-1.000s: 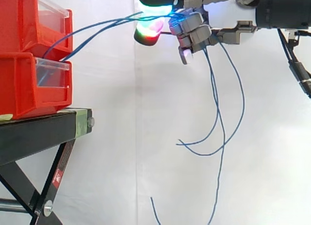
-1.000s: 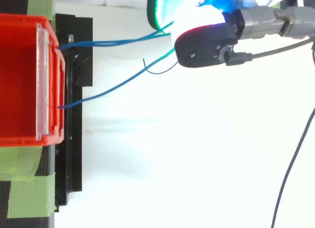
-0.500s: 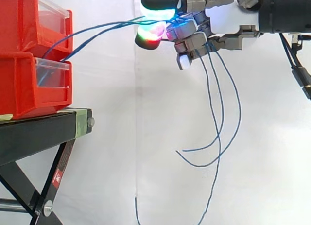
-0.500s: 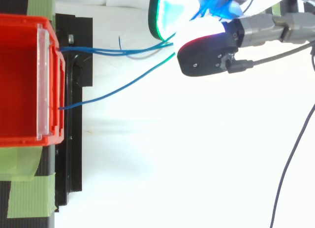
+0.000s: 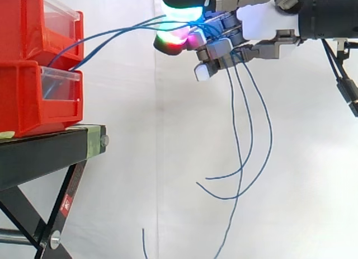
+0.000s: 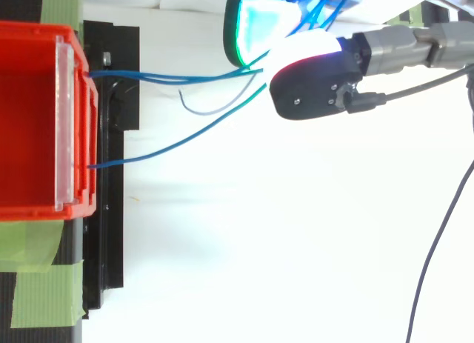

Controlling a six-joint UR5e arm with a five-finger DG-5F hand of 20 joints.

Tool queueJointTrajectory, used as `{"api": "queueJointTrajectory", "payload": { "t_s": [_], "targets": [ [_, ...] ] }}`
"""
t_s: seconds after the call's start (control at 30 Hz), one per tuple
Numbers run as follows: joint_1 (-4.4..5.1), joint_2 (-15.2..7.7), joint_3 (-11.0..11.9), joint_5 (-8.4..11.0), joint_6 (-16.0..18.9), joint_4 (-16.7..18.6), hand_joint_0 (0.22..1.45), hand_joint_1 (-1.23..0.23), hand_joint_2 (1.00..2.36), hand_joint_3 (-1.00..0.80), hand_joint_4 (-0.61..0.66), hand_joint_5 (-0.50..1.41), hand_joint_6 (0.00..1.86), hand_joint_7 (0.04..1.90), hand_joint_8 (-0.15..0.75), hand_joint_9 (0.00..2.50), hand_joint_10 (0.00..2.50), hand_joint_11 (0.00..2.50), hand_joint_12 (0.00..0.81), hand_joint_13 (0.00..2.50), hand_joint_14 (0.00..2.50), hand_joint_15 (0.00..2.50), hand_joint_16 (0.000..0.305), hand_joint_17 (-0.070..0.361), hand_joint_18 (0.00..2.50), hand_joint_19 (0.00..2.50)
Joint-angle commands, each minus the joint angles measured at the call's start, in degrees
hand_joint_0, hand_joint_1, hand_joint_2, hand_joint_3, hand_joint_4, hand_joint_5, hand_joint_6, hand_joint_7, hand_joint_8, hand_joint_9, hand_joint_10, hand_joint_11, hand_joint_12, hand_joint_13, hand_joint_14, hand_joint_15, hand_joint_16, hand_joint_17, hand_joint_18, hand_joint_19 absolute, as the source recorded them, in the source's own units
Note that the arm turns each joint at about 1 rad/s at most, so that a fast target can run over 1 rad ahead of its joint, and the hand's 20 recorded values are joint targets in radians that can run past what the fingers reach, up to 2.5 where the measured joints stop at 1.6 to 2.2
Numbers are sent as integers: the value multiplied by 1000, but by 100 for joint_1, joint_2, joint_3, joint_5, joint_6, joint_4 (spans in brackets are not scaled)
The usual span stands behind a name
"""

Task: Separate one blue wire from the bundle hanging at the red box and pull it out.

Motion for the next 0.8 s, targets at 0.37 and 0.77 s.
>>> {"api": "queueJointTrajectory", "payload": {
  "t_s": [0.37, 0.77],
  "targets": [
    [5, 0, 2, 12, 139, -74, 625, -1008, 1024, -171, 175, -300, 802, 1208, 240, 36, 526, 1739, 250, 0, 2131, 1831, 43, 98, 196, 1134],
    [5, 0, 2, 4, 244, -126, 658, -977, 1025, -175, 176, -300, 800, 1179, 243, 26, 515, 1702, 248, 0, 2227, 1777, 43, 97, 207, 1188]
  ]
}}
